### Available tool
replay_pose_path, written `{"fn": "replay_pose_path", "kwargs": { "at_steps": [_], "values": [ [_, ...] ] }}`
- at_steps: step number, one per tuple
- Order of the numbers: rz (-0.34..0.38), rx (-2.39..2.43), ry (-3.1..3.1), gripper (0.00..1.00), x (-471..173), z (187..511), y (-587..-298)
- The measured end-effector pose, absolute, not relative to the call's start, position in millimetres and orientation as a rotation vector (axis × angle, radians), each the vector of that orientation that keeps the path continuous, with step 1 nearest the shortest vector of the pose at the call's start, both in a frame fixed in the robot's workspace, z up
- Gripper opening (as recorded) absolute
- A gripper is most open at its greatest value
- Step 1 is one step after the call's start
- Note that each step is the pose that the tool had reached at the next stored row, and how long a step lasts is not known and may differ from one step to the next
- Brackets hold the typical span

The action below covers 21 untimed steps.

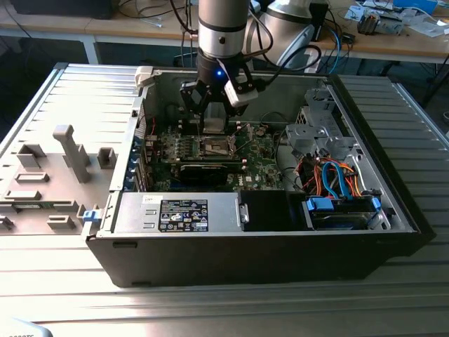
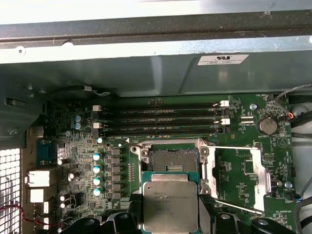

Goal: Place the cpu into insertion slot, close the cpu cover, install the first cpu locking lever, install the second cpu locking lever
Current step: 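Place the cpu into insertion slot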

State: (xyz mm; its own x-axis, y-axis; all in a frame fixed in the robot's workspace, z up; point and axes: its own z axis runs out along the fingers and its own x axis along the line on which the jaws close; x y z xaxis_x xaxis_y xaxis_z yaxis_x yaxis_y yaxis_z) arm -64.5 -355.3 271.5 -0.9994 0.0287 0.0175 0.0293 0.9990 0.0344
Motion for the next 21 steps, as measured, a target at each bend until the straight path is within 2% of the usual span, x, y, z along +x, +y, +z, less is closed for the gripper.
{"fn": "replay_pose_path", "kwargs": {
  "at_steps": [21],
  "values": [
    [-0.052,-0.045,-3.124,0.54,-64,252,-355]
  ]
}}
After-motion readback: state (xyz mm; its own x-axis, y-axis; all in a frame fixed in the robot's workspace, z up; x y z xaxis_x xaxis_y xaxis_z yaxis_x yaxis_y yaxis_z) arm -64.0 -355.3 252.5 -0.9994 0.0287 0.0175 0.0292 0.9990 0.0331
